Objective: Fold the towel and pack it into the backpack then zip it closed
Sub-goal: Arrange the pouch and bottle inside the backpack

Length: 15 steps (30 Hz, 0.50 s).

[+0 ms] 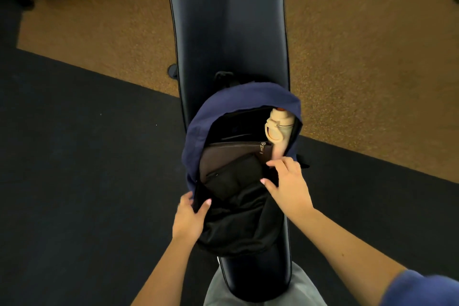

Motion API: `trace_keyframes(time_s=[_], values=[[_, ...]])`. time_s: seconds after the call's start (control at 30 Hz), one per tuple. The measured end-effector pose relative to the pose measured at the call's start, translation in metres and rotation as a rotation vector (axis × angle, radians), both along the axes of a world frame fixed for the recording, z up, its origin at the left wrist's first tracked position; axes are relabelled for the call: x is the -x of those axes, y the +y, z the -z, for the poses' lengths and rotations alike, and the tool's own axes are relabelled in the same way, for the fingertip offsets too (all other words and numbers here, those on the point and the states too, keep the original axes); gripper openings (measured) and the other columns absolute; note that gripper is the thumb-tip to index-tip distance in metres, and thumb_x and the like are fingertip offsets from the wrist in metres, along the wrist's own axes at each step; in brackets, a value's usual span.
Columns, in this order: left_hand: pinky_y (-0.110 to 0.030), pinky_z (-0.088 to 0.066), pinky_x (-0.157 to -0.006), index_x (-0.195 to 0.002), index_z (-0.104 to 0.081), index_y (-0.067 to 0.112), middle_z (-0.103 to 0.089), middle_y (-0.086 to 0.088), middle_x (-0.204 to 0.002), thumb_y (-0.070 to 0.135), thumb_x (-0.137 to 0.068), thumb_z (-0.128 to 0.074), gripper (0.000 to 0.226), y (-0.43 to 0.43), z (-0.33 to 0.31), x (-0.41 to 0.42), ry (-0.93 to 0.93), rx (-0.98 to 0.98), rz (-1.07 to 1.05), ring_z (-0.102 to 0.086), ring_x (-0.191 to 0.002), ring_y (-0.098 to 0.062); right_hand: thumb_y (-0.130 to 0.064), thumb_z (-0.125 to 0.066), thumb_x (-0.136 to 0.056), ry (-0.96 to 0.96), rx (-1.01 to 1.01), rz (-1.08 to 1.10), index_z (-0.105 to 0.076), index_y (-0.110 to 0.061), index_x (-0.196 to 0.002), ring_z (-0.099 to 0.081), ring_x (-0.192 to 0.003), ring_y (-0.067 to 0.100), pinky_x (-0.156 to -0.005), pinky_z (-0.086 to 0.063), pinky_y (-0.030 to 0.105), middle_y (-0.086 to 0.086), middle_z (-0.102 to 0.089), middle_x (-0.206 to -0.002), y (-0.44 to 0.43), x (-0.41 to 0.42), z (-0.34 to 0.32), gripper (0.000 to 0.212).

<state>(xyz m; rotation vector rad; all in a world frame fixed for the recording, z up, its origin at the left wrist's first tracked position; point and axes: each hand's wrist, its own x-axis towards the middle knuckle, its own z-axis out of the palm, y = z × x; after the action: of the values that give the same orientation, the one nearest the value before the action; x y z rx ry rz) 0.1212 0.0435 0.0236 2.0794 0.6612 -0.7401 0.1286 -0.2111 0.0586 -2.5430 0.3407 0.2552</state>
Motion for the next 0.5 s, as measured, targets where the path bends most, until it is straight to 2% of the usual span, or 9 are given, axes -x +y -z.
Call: trace_keyframes(time_s=[0.1, 0.17, 0.2, 0.27, 0.33, 0.4, 0.5], values=[[-0.033, -0.041, -0.086, -0.145, -0.037, 0.011, -0.057, -0.012, -0.137, 0.045, -0.094, -0.060, 0.065, -0.003, -0.011, 0.011, 0.155, -0.011, 0.052, -0.055, -0.124, -0.032, -0.037, -0.074, -0.081, 0.068, 0.058, 0.145, -0.050, -0.015, -0.126, -0.043, -0.118, 0.028, -0.095, -0.042, 0.037, 0.007, -0.048, -0.123, -0.004, 0.019, -0.005, 0.055], [-0.033, -0.042, -0.085, -0.149, -0.031, 0.013, -0.058, -0.013, -0.135, 0.042, -0.097, -0.056, 0.064, -0.003, -0.019, 0.015, 0.184, -0.026, 0.038, -0.056, -0.121, -0.033, -0.042, -0.072, -0.081, 0.258, 0.023, 0.243, -0.039, -0.013, -0.135, -0.045, -0.121, 0.034, -0.097, -0.042, 0.042, 0.012, -0.049, -0.129, -0.003, 0.027, -0.008, 0.069], [-0.034, -0.044, -0.085, -0.151, -0.025, 0.017, -0.060, -0.012, -0.130, 0.039, -0.098, -0.055, 0.065, -0.002, -0.021, 0.016, 0.184, -0.027, 0.030, -0.058, -0.117, -0.033, -0.044, -0.070, -0.083, 0.376, -0.030, 0.275, -0.031, -0.014, -0.140, -0.047, -0.121, 0.036, -0.095, -0.044, 0.044, 0.014, -0.049, -0.132, -0.002, 0.030, -0.009, 0.076], [-0.036, -0.046, -0.081, -0.152, -0.018, 0.028, -0.062, -0.002, -0.101, 0.031, -0.100, -0.053, 0.063, 0.001, -0.029, 0.016, 0.161, -0.014, 0.015, -0.060, -0.099, -0.030, -0.044, -0.065, -0.087, 0.568, -0.134, 0.284, -0.015, -0.015, -0.148, -0.054, -0.117, 0.039, -0.090, -0.048, 0.044, 0.016, -0.052, -0.134, 0.000, 0.032, -0.013, 0.084], [-0.036, -0.047, -0.075, -0.145, -0.024, 0.037, -0.057, 0.003, -0.086, 0.023, -0.100, -0.051, 0.054, 0.004, -0.038, 0.015, 0.120, -0.003, 0.035, -0.061, -0.087, -0.027, -0.036, -0.062, -0.092, 0.638, -0.178, 0.263, -0.009, -0.014, -0.151, -0.059, -0.113, 0.039, -0.085, -0.049, 0.041, 0.018, -0.056, -0.132, 0.000, 0.032, -0.018, 0.083], [-0.040, -0.052, -0.069, -0.133, -0.038, 0.042, -0.063, -0.006, -0.087, 0.018, -0.099, -0.051, 0.043, 0.005, -0.049, 0.012, 0.096, 0.003, 0.054, -0.064, -0.083, -0.028, -0.026, -0.063, -0.092, 0.596, -0.192, 0.239, -0.014, -0.015, -0.150, -0.062, -0.105, 0.036, -0.079, -0.049, 0.038, 0.017, -0.062, -0.122, -0.001, 0.029, -0.023, 0.076], [-0.046, -0.060, -0.072, -0.111, -0.059, 0.041, -0.066, -0.010, -0.086, 0.020, -0.096, -0.058, 0.025, 0.004, -0.061, 0.005, 0.047, 0.016, 0.045, -0.067, -0.084, -0.029, -0.013, -0.066, -0.089, 0.465, -0.349, 0.258, -0.028, -0.025, -0.143, -0.064, -0.078, 0.022, -0.065, -0.048, 0.032, 0.007, -0.066, -0.084, -0.003, 0.022, -0.034, 0.067]])
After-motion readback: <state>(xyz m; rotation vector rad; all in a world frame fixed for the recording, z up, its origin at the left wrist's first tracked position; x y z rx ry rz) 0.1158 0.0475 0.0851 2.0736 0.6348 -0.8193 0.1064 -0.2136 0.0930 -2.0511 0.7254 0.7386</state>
